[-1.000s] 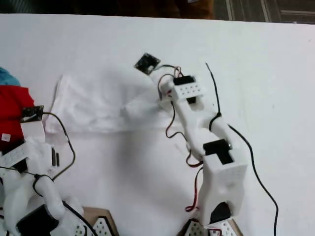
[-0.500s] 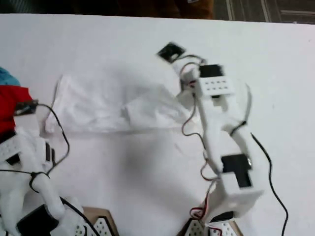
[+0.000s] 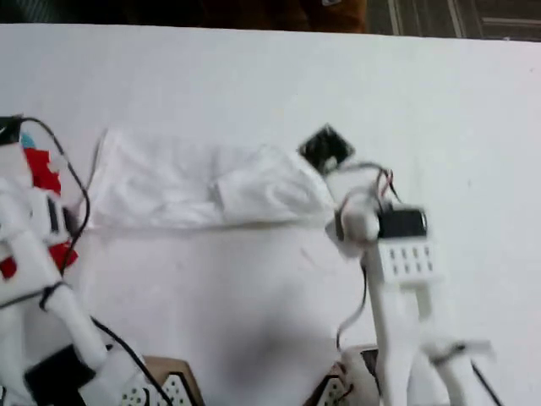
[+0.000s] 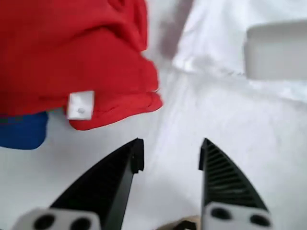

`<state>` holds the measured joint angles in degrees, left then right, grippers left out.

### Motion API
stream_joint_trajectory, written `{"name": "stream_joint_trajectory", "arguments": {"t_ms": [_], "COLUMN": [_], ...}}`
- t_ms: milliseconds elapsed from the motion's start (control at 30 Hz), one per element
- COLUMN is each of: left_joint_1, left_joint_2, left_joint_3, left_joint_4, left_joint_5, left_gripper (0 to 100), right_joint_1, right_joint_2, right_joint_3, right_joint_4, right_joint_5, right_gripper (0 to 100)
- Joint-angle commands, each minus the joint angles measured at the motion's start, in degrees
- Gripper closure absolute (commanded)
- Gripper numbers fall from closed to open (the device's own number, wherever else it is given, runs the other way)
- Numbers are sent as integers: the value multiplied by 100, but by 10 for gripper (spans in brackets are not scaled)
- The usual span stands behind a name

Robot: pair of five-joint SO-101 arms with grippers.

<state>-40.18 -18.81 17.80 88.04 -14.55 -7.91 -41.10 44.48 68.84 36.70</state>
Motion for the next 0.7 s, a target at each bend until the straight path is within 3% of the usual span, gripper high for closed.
{"name": "stream_joint_trajectory", "arguments": {"t_ms": [0,167,367,500,667], "left_joint_1": [484,853,870,721,686], "left_joint_2": [1029,3552,6110,6734,6734], "left_joint_3": [-866,-2721,-6018,-7002,-7073], "left_joint_4": [88,668,1459,1459,1459], "left_joint_5": [756,1354,1547,1521,1336], "left_gripper": [771,771,771,771,771], "right_joint_1": [84,84,84,251,743], "right_joint_2": [-1323,-2387,-2580,-2571,-2571], "right_joint_3": [536,747,747,747,747], "right_joint_4": [-22,382,690,664,611], "right_joint_5": [229,237,237,237,255], "right_gripper": [980,980,980,980,980]}}
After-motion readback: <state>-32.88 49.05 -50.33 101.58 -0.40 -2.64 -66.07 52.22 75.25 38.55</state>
